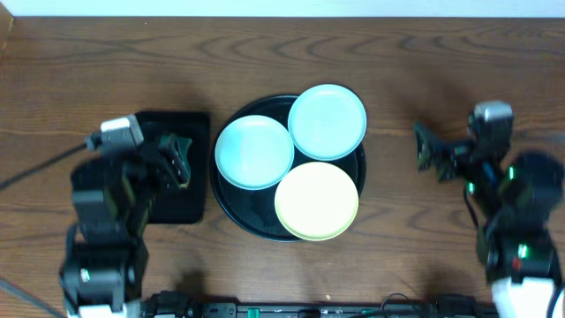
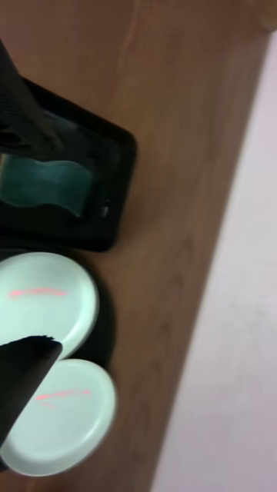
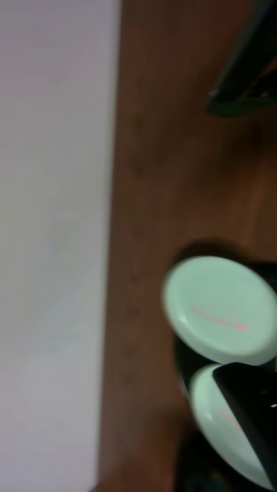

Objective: Clean dirty plates on tray and stack at the side
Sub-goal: 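Move right gripper to the top pale green plate and grip its rim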

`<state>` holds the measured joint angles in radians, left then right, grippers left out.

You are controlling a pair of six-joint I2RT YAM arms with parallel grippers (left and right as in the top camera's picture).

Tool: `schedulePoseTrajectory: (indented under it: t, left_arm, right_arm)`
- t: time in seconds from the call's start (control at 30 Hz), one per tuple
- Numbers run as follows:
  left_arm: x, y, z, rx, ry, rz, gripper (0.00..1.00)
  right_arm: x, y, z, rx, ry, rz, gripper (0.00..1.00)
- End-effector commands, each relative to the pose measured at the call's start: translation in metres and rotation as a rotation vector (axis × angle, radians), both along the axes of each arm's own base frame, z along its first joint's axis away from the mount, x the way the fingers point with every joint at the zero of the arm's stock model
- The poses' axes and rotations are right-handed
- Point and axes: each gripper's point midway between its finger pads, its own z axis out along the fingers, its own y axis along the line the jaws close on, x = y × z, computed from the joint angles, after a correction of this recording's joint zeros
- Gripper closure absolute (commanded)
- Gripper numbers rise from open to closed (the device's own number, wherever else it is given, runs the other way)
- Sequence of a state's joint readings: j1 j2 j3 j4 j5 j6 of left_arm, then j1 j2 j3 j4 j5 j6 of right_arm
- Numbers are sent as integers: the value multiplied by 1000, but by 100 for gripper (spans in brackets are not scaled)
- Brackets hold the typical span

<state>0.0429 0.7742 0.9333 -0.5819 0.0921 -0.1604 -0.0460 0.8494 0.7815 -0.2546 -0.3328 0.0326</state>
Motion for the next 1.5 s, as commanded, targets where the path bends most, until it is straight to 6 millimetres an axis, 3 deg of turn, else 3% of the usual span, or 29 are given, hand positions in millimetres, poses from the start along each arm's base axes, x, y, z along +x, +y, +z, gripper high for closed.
schedulePoseTrajectory:
  t: [0.0, 0.2, 0.3, 0.5, 0.67, 0.83, 1.03, 1.2, 1.23, 1.27, 1.33, 1.37, 1.4, 1.47]
  left_arm:
    - [19, -2, 18, -16, 99, -8, 25]
    - [35, -2, 17, -28, 356, -8, 25]
    - [48, -2, 11, -31, 392, -10, 25]
    - [61, -1, -12, -35, 461, -9, 25]
    - [67, -1, -26, -36, 505, -8, 25]
    - [69, -1, -30, -35, 518, -7, 25]
    - [68, 0, -31, -33, 523, -5, 25]
    - [68, 0, -31, -33, 522, -4, 26]
    - [68, 0, -31, -33, 522, -4, 26]
    - [68, 1, -31, -30, 523, -1, 26]
    - [68, 1, -31, -28, 524, 1, 26]
    - [67, 1, -32, -28, 527, 1, 26]
    - [67, 1, -32, -29, 530, 1, 25]
    - [65, 1, -33, -26, 538, 3, 26]
  right_arm:
    - [24, 12, 10, 25, 130, 68, 1]
    - [50, 13, 3, 49, 371, 76, 1]
    - [63, 13, 1, 54, 387, 82, 1]
    - [70, 29, -10, 104, 412, 166, 1]
    - [75, 61, -30, 178, 496, 225, 1]
    - [78, 106, -55, 195, 630, 228, 1]
    - [79, 138, -83, 86, 828, 59, 1]
    - [70, 181, -116, 2, 960, 103, 1]
    - [67, 190, -125, -5, 979, 109, 2]
    - [65, 197, -135, -15, 997, 116, 11]
    - [62, 208, -150, -25, 1028, 118, 32]
    - [60, 213, -157, -26, 1045, 113, 48]
    - [59, 218, -165, -29, 1059, 111, 57]
    - [56, 229, -179, -34, 1082, 111, 58]
